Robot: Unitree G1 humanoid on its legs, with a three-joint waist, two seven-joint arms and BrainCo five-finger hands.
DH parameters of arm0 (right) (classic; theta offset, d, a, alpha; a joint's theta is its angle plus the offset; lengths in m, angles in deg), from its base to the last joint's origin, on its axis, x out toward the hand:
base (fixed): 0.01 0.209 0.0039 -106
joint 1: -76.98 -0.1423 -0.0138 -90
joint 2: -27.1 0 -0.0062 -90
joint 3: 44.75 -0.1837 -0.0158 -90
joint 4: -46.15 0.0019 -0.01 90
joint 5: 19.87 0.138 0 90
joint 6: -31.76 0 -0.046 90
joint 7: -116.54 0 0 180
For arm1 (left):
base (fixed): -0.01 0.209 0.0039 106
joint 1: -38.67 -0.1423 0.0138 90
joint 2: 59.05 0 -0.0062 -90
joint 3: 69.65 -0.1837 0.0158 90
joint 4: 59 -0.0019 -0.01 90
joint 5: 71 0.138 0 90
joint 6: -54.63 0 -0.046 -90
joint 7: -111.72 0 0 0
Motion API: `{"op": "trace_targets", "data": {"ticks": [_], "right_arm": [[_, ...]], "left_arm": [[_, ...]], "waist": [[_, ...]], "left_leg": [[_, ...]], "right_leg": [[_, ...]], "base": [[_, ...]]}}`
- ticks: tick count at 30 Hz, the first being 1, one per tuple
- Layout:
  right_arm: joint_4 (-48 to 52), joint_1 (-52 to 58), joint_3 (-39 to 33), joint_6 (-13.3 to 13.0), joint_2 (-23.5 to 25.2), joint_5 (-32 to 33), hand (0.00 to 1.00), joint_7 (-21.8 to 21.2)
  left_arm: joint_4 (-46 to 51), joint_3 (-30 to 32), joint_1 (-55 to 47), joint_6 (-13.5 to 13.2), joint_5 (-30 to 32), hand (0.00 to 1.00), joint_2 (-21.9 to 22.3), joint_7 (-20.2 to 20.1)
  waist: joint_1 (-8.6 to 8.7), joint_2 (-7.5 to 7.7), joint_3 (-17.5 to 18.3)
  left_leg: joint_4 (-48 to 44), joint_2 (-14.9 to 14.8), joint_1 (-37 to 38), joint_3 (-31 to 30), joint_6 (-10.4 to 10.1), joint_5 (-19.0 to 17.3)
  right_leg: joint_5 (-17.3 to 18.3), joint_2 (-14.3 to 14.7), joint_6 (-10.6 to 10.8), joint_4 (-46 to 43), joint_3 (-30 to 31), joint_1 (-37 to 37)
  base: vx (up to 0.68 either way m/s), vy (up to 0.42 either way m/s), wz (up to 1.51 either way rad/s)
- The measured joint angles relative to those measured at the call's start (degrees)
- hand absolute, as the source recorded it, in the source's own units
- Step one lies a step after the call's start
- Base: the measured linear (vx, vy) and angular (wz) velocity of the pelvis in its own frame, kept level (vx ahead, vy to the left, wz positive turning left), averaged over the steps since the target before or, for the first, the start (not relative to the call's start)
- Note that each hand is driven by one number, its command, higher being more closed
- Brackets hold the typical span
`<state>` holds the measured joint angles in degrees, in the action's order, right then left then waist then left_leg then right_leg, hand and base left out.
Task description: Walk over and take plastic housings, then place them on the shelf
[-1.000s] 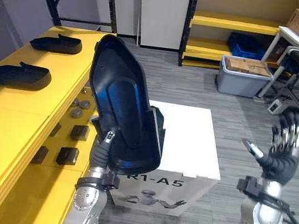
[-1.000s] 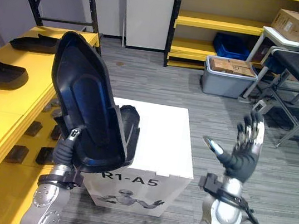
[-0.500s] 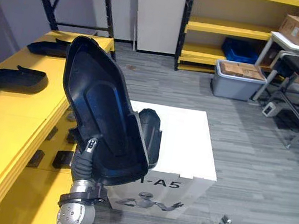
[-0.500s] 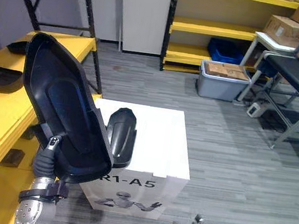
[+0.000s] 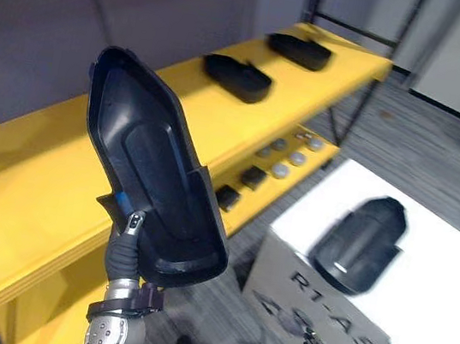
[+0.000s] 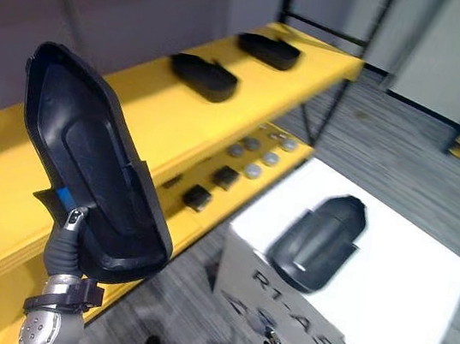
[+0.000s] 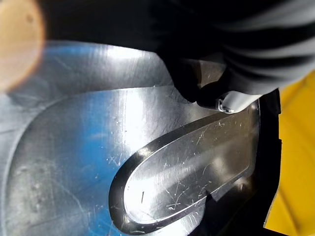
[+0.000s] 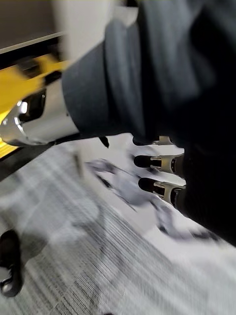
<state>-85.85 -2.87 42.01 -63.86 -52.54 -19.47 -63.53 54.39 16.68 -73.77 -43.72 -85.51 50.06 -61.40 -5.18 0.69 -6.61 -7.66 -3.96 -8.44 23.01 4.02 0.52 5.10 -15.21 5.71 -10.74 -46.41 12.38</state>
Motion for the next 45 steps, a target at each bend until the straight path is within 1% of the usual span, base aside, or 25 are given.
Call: {"op": "trace_targets", "data": {"ticks": [2, 3, 4, 5, 6, 7, 8, 9, 10, 11, 12, 13, 15, 16, 18, 19, 20, 21, 22, 24, 29, 36, 38, 42, 45], "right_arm": [[-1.7, -2.3, -0.1, 0.2, 0.5, -0.6, 0.0, 0.0], [-1.9, -2.8, -0.1, 0.5, 0.6, -0.9, 0.0, 0.0], [-2.6, -4.2, -0.1, 0.9, 0.8, -1.4, 0.0, 0.0], [-2.6, -4.4, 0.0, 0.9, 0.8, -1.7, 0.0, 0.0], [-2.6, -4.4, -0.1, 1.0, 0.8, -1.7, 0.0, 0.0], [-2.5, -4.4, 0.0, 1.1, 1.0, -1.8, 0.0, 0.0], [-2.4, -4.2, 0.0, 1.1, 1.0, -1.8, 0.0, 0.0], [-2.1, -4.0, 0.3, 1.1, 1.1, -1.8, 0.0, 0.0], [-2.0, -3.6, 0.6, 1.1, 1.1, -1.8, 0.0, 0.1], [-1.2, -3.0, 1.0, 1.1, 1.2, -1.8, 0.0, 0.1], [-0.8, -2.7, 1.0, 1.1, 1.4, -1.7, 0.0, 0.2], [1.1, -1.4, 1.0, 1.1, 1.9, -1.7, 0.0, 0.4], [3.3, 0.5, 1.1, 1.2, 3.0, -1.7, 0.0, 0.5], [4.2, 1.4, 1.0, 1.3, 3.4, -1.7, 0.0, 0.5], [5.6, 2.7, 1.0, 1.7, 4.0, -1.7, 0.0, 0.5], [6.3, 3.3, 0.9, 1.7, 5.0, -1.7, 0.0, 0.5], [6.4, 3.6, 0.9, 1.8, 6.0, -1.7, 0.0, 0.5], [6.3, 3.6, 1.0, 2.0, 6.4, -1.7, 0.0, 0.5], [6.4, 4.0, 1.1, 2.0, 6.5, -1.7, 0.0, 0.5], [6.8, 4.2, 1.1, 2.0, 6.5, -1.8, 0.0, 0.5], [6.8, 5.3, 1.1, 2.0, 5.5, -1.8, 0.0, 0.5], [3.6, 5.1, 1.3, 2.0, 5.4, -2.0, 0.0, 0.4], [2.9, 4.8, 1.3, 2.1, 5.4, -2.0, 0.0, 0.4], [1.4, 3.3, 1.5, 2.2, 5.4, -2.8, 0.0, 0.4], [0.7, 2.5, 1.7, 2.2, 5.4, -2.9, 0.0, 0.4]], "left_arm": [[-1.8, 0.0, 1.1, 0.1, 0.0, 1.0, -0.5, 0.0], [-2.3, 0.0, 1.4, 0.1, 0.0, 1.0, -0.4, 0.0], [-3.1, -0.1, 1.7, 0.2, 0.1, 1.0, -0.4, 0.1], [-3.3, -0.1, 2.0, 0.3, 0.2, 1.0, -0.5, 0.1], [-3.3, -0.3, 2.2, 0.5, 0.2, 1.0, -0.6, 0.3], [-3.5, -0.9, 3.0, 0.5, 0.2, 1.0, -1.0, 0.6], [-3.8, -1.1, 3.9, 0.5, 0.2, 1.0, -1.4, 0.8], [-5.2, -1.5, 6.4, 0.5, 0.3, 1.0, -2.1, 1.6], [-5.9, -1.7, 7.2, 0.4, 0.4, 1.0, -2.2, 2.1], [-7.2, -2.4, 8.3, 0.4, 0.4, 1.0, -2.1, 2.7], [-7.7, -2.9, 8.6, 0.4, 0.5, 1.0, -2.1, 3.0], [-8.1, -4.0, 9.2, 0.4, 0.8, 1.0, -2.1, 3.3], [-8.3, -6.4, 10.3, 0.5, 1.3, 1.0, -2.0, 3.9], [-8.3, -7.2, 10.6, 0.4, 1.4, 1.0, -1.9, 4.0], [-8.2, -7.9, 10.5, 0.4, 1.7, 1.0, -1.7, 4.1], [-8.2, -7.6, 10.4, 0.3, 1.7, 1.0, -1.7, 4.2], [-8.3, -7.2, 10.4, 0.2, 1.7, 1.0, -1.6, 4.2], [-9.5, -6.8, 10.6, 0.1, 1.7, 1.0, -0.8, 4.2], [-10.4, -7.0, 10.6, 0.1, 1.7, 1.0, -0.2, 4.2], [-11.5, -7.7, 11.1, 0.3, 2.4, 1.0, -0.2, 4.2], [-14.7, -9.4, 14.6, 0.9, 3.7, 1.0, -0.4, 5.0], [-24.1, -9.4, 21.1, 2.5, 5.3, 1.0, -0.4, 8.1], [-28.0, -8.9, 23.2, 3.4, 5.8, 1.0, -0.4, 9.2], [-37.7, -7.6, 29.8, 5.0, 5.7, 1.0, -0.7, 11.3], [-45.0, -6.7, 35.4, 6.2, 5.5, 1.0, -1.1, 11.8]], "waist": [[1.33, 0.69, -0.6], [1.47, 0.65, -0.7], [1.46, 0.53, -1.1], [1.59, 0.37, -1.6], [1.99, 0.16, -2.0], [3.11, -0.39, -2.4], [3.56, -0.6, -2.6], [4.01, -0.83, -3.0], [4.16, -0.75, -3.0], [4.23, -0.58, -3.1], [4.25, -0.27, -3.0], [4.4, -0.41, -3.0], [4.62, -0.31, -2.9], [4.56, 0.04, -2.7], [3.77, 1.34, -1.6], [2.85, 2.66, -0.3], [2.65, 3.86, 0.7], [2.81, 3.24, 1.4], [2.79, 2.72, 2.5], [3.43, 2.63, 4.1], [4.18, 2.15, 5.5], [4.57, 1.68, 6.4], [5.16, 1.3, 6.7], [7.12, 0.89, 7.0], [7.72, 0.86, 6.9]], "left_leg": [[2.0, 4.9, 0.2, -4.0, 1.2, 0.1], [1.9, 5.7, 0.3, -4.5, 1.8, -0.3], [1.4, 7.6, 1.3, -5.9, 2.9, -1.2], [1.4, 8.1, 2.2, -6.7, 3.3, -1.4], [1.4, 8.4, 3.0, -8.0, 3.5, -1.7], [1.5, 8.6, 4.1, -10.7, 3.8, -2.0], [1.8, 8.6, 4.4, -12.2, 3.7, -1.9], [3.1, 8.8, 5.7, -15.1, 3.2, -1.6], [3.7, 9.1, 6.3, -16.0, 3.2, -1.6], [4.2, 9.8, 7.3, -16.9, 3.2, -1.6], [4.1, 10.4, 7.9, -17.4, 3.2, -1.9], [3.4, 11.4, 8.2, -18.9, 3.5, -2.4], [2.3, 12.3, 8.7, -21.6, 3.2, -2.9], [1.5, 12.5, 8.8, -23.0, 2.6, -3.3], [1.1, 12.5, 9.7, -23.7, 1.1, -4.8], [0.8, 12.4, 9.9, -23.6, 0.5, -6.5], [-0.5, 11.3, 9.8, -19.8, 1.0, -9.2], [-4.0, 7.4, 9.8, -14.1, -0.8, -11.9], [-6.2, 6.1, 9.6, -13.5, -1.3, -12.6], [-6.4, 5.1, 9.7, -13.5, -1.7, -12.7], [-2.1, 4.5, 13.0, -13.3, -3.1, -12.2], [0.4, 4.3, 14.3, -13.0, -3.3, -12.0], [0.5, 4.3, 14.3, -13.0, -3.5, -11.9], [2.0, 4.4, 14.1, -13.5, -5.2, -10.1], [2.8, 4.5, 13.5, -13.6, -4.8, -9.2]], "right_leg": [[-0.2, -2.4, -0.2, 0.2, -0.4, 1.2], [-0.5, -3.1, 0.0, -0.2, -0.6, 1.6], [-0.9, -6.9, -0.4, -7.1, -1.2, 1.3], [-1.4, -8.4, -1.2, -10.8, -0.7, 1.0], [-2.1, -9.6, -2.8, -15.1, 1.4, 0.0], [-1.5, -9.6, -5.4, -23.5, 10.0, -3.5], [0.1, -7.9, -4.9, -26.4, 15.7, -6.1], [3.7, -2.0, -2.6, -30.1, 28.9, -11.6], [5.0, 0.1, -2.1, -30.2, 32.8, -13.4], [7.2, 3.0, -0.8, -29.2, 39.0, -16.5], [8.1, 4.4, 0.4, -27.2, 42.3, -18.3], [8.4, 5.7, 0.8, -23.9, 45.4, -20.4], [8.4, 7.3, 0.8, -20.2, 49.5, -22.3], [8.2, 7.3, 0.9, -18.3, 49.9, -22.4], [7.3, 6.7, -0.2, -13.4, 48.4, -21.3], [5.6, 6.3, -1.9, -9.2, 47.5, -19.8], [1.9, 5.7, -2.1, -5.8, 47.1, -17.8], [0.2, 7.0, 0.4, -2.4, 45.8, -14.8], [0.0, 8.2, 0.2, -0.4, 45.7, -13.2], [-0.3, 9.1, -0.2, 1.6, 45.4, -12.1], [-0.5, 10.2, -0.6, 4.0, 45.9, -9.8], [-2.0, 10.7, -1.8, 6.1, 45.8, -9.2], [-2.7, 10.7, -1.6, 6.4, 45.6, -9.2], [-5.1, 10.7, -1.6, 7.8, 45.6, -9.5], [-5.9, 10.8, -1.6, 8.4, 45.6, -10.3]], "base": [[0.18, 0.256, 1.02], [0.15, 0.281, 0.81], [0.13, 0.217, 0.52], [0.12, 0.202, 0.54], [0.09, 0.124, 0.71], [0.08, 0.101, 0.84], [0.14, 0.083, 1.22], [0.12, 0.031, 0.98], [0.14, 0.027, 1.0], [0.09, 0.019, 0.56], [0.12, 0.013, 0.64], [0.11, -0.005, 0.53], [0.13, -0.043, 0.85], [0.23, -0.101, 0.95], [0.19, -0.092, 0.5], [0.19, -0.121, 0.11], [0.3, -0.255, 0.06], [0.3, -0.294, -0.06], [0.31, -0.276, -0.04], [0.28, -0.145, 0.01], [0.19, -0.043, -0.03], [0.09, 0.02, -0.04], [0.02, 0.006, -0.01], [0.0, 0.0, 0.01], [-0.04, -0.029, -0.02]]}}
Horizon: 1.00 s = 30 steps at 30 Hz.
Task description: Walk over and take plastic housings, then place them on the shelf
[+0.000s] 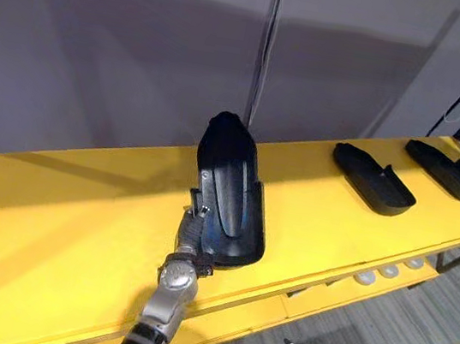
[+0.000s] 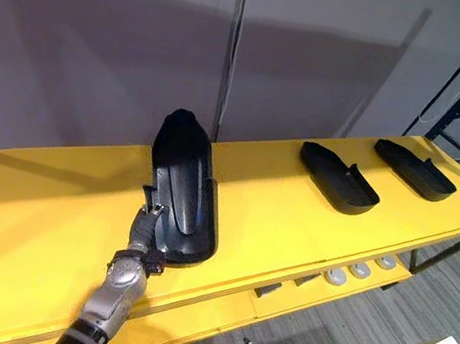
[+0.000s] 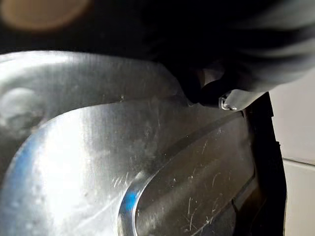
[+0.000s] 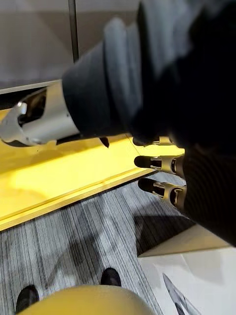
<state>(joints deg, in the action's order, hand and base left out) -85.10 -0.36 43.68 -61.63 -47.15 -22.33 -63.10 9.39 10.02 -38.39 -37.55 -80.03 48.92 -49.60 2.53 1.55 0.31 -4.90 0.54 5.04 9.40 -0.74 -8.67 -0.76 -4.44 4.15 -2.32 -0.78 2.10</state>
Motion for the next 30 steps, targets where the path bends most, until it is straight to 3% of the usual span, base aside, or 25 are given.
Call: {"op": "trace_targets", "data": {"ticks": [7, 12, 13, 18, 30], "right_arm": [[-1.3, -3.0, 0.3, 0.0, -0.4, 0.0, 0.0, -0.4], [-2.1, -4.5, 1.7, 0.0, -3.0, 0.1, 0.0, -0.7], [-2.1, -4.5, 1.7, 0.1, -3.3, 0.1, 0.0, -0.7], [-2.0, -4.5, 1.7, 0.1, -3.9, 0.2, 0.0, -0.9], [-1.8, -5.4, 1.5, 0.1, -3.8, 1.1, 0.0, -0.9]], "left_arm": [[-11.5, 2.3, 12.3, 1.2, -2.2, 1.0, -2.0, 0.7], [-18.3, 3.8, 20.4, 2.1, -4.9, 1.0, -2.6, 1.1], [-18.4, 4.2, 21.2, 2.5, -5.4, 0.0, -2.6, 1.1], [-18.5, 5.0, 22.8, 2.7, -6.9, 0.0, -2.6, 1.7], [-18.9, 7.0, 25.4, 2.4, -10.2, 0.0, -0.5, 3.8]], "waist": [[1.94, -0.15, -1.2], [3.64, 0.01, -3.8], [3.92, 0.09, -4.3], [4.72, 0.3, -5.3], [4.82, 0.41, -5.7]], "left_leg": [[3.2, 0.6, -1.4, -0.5, 1.5, 3.1], [8.9, 0.7, -0.8, -1.3, 1.3, 7.9], [9.8, 0.6, -0.7, -1.3, 1.2, 8.5], [10.1, 0.3, -1.8, 0.4, 1.0, 9.1], [9.9, 0.0, -1.6, -0.1, 1.1, 9.3]], "right_leg": [[-0.1, -0.1, -0.1, 1.0, 0.0, -2.3], [-1.2, 0.3, -0.9, 2.1, -0.2, -3.6], [-1.5, 0.5, -1.0, 2.2, -0.1, -3.9], [-4.1, 1.1, -1.4, 5.5, 1.6, -4.2], [-4.6, 1.5, -1.5, 7.0, 1.1, -2.9]], "base": [[-0.09, -0.054, 0.01], [-0.17, -0.075, 0.03], [-0.14, -0.047, -0.02], [-0.13, -0.037, -0.18], [0.0, -0.01, 0.02]]}}
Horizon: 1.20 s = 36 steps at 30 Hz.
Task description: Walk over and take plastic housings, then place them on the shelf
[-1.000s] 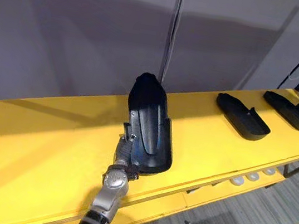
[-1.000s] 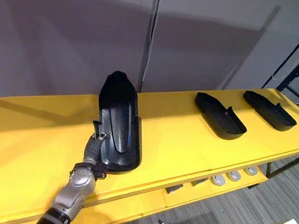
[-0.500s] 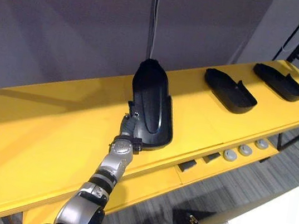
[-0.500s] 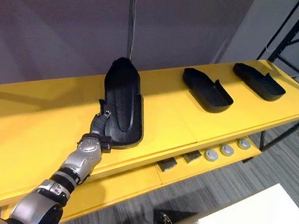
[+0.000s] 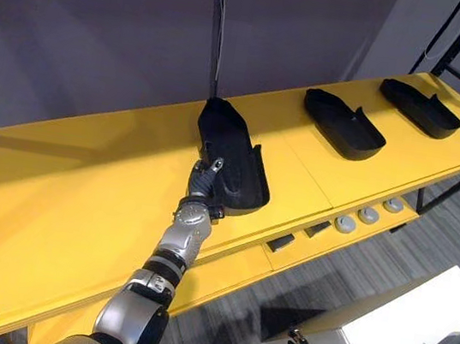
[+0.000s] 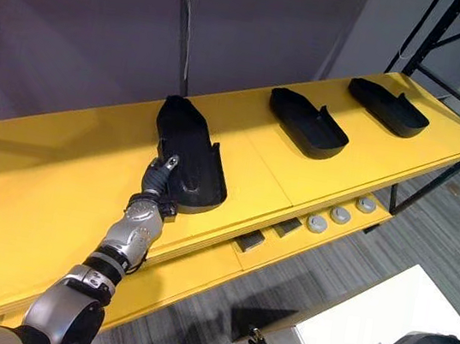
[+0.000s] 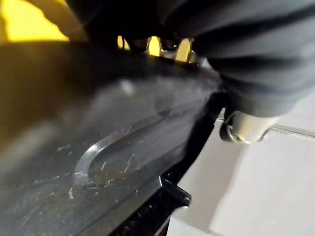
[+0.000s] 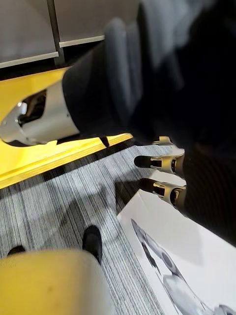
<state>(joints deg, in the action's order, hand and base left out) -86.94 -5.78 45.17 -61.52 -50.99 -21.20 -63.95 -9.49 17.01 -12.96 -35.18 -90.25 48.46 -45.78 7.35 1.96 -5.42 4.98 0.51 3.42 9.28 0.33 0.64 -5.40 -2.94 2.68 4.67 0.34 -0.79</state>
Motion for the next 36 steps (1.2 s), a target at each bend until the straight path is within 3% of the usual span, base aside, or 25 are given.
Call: {"op": "trace_targets", "data": {"ticks": [7, 14, 19, 25, 26, 32, 36], "right_arm": [[0.8, -0.8, 0.0, 0.0, 0.0, 0.0, 0.0, 0.2], [0.8, 0.3, 0.0, 0.0, 0.0, 0.3, 0.0, 0.5], [1.2, 2.2, 0.0, -0.1, 0.2, 0.5, 0.0, 0.5], [1.9, 4.2, 0.0, -0.1, 0.2, 1.0, 0.0, 0.3], [1.9, 4.5, -0.3, -0.1, 0.1, 1.3, 0.0, 0.2], [1.9, 4.9, -1.1, -0.1, 0.0, 1.3, 0.0, -1.5], [1.8, 4.8, -1.2, -0.2, -0.1, 1.3, 0.0, -2.0]], "left_arm": [[5.1, 0.5, -2.6, 0.0, -0.9, 0.0, 0.6, 2.3], [21.5, 0.1, -13.2, -1.8, -0.8, 0.0, 0.8, 4.5], [31.3, 0.0, -19.6, -2.7, -0.5, 0.0, 1.1, 4.3], [42.2, -1.8, -24.3, -2.9, 3.8, 0.0, 0.8, 1.6], [44.3, -3.3, -25.0, -3.0, 4.3, 1.0, 0.3, 0.1], [49.6, -10.9, -28.4, -4.0, 11.2, 1.0, -1.5, -10.2], [49.3, -17.0, -28.9, -4.1, 12.5, 1.0, -3.9, -16.0]], "waist": [[0.03, -0.03, -0.5], [-0.23, -0.04, -0.6], [-2.07, -0.04, -0.6], [-2.6, -0.04, -0.6], [-2.82, -0.06, -0.5], [-3.54, -0.29, -0.2], [-3.39, -0.63, 0.1]], "left_leg": [[0.0, 0.0, 0.0, -0.5, 0.0, 0.0], [0.0, -0.1, 0.4, -1.1, 0.0, 0.0], [0.2, -0.3, 0.6, -1.2, -0.5, -0.4], [0.2, -0.3, 0.4, -1.3, -0.5, -0.4], [0.2, -0.3, 0.4, -1.3, -0.5, -0.3], [0.2, -0.4, 0.2, -1.8, -0.5, -0.4], [0.2, -0.3, 0.1, -1.6, 0.0, 0.0]], "right_leg": [[0.0, 0.1, 0.0, 0.0, -0.9, 0.2], [0.0, 0.1, 0.0, 0.0, -1.0, 0.8], [0.0, 0.0, 0.0, -0.1, -1.0, 1.0], [0.1, 0.0, 0.0, -0.2, -1.0, 0.9], [0.1, 0.0, 0.0, -0.2, -1.0, 0.9], [0.2, 0.0, 0.1, -0.8, -1.0, 0.6], [0.2, 0.1, 0.2, -1.5, -0.9, 0.1]], "base": [[-0.01, -0.008, 0.02], [-0.01, -0.006, 0.03], [-0.01, -0.001, 0.0], [0.0, -0.002, 0.01], [0.0, 0.0, 0.0], [0.0, -0.001, 0.01], [0.0, 0.0, 0.0]]}}
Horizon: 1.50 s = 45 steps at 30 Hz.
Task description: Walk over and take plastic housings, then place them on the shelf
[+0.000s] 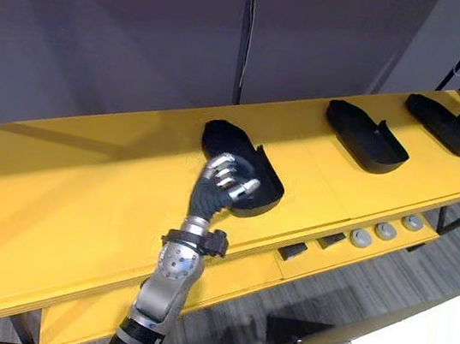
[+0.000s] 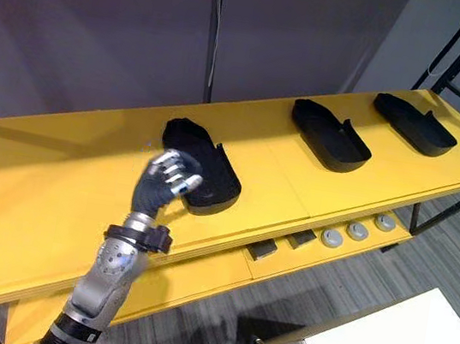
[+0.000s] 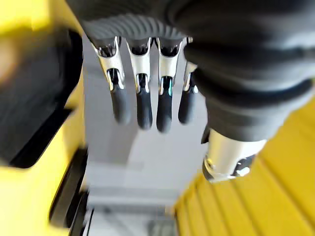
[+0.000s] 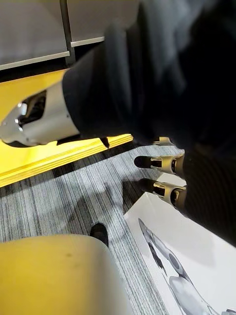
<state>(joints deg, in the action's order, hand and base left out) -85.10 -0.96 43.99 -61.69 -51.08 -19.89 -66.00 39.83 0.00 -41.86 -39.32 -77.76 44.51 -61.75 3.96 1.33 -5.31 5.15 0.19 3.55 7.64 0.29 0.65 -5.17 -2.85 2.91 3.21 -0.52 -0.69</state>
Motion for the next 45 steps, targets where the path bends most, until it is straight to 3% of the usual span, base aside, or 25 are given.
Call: {"op": "trace_targets", "data": {"ticks": [7, 12, 20, 25, 45], "right_arm": [[-0.5, -0.5, 0.2, 0.0, -0.5, 0.0, 0.0, -0.4], [-0.5, -1.1, 0.3, 0.0, -0.5, 0.0, 0.0, -0.4], [-1.0, -1.8, 0.2, 0.0, -0.5, -0.1, 0.0, -0.2], [-1.1, -3.1, 0.2, 0.0, -0.5, -0.1, 0.0, 0.3], [-1.1, -3.5, -0.8, -0.2, -0.4, 0.0, 0.0, 1.3]], "left_arm": [[-7.0, -7.6, 1.1, -0.2, 4.1, 1.0, -2.0, -6.5], [-13.8, -9.5, 4.6, -0.3, 8.6, 1.0, -2.4, -6.8], [-25.2, -8.9, 9.0, 0.2, 13.5, 1.0, -2.3, -3.9], [-30.7, -5.0, 12.0, 0.7, 15.7, 1.0, -2.3, -0.7], [-36.6, 5.6, 19.6, 2.6, 18.9, 1.0, -1.6, 4.0]], "waist": [[0.34, -0.98, 1.1], [1.6, -0.93, 1.1], [2.54, -0.63, 0.6], [3.44, -0.2, -1.0], [4.8, -0.06, -3.7]], "left_leg": [[0.0, 0.0, -0.1, 0.0, -0.1, 0.4], [0.1, 0.1, -0.2, 0.4, 0.1, 0.6], [-0.1, 0.0, -0.3, 1.9, -0.3, 0.3], [-0.2, -0.1, -0.3, 2.4, -0.4, 0.2], [-0.1, -0.1, -0.3, 3.3, -0.5, 0.1]], "right_leg": [[0.0, 0.0, 0.0, 0.0, 0.0, -0.2], [0.0, 0.0, 0.1, 0.3, 0.2, -0.3], [-0.9, 0.1, -0.1, 1.7, 1.5, -0.4], [-1.0, 0.3, -0.2, 1.7, 1.7, -0.7], [-1.2, 0.4, -0.2, 1.7, 2.7, -1.1]], "base": [[0.0, -0.001, 0.0], [-0.02, -0.002, -0.03], [0.0, 0.001, -0.1], [-0.01, -0.007, -0.05], [-0.01, -0.003, -0.02]]}}
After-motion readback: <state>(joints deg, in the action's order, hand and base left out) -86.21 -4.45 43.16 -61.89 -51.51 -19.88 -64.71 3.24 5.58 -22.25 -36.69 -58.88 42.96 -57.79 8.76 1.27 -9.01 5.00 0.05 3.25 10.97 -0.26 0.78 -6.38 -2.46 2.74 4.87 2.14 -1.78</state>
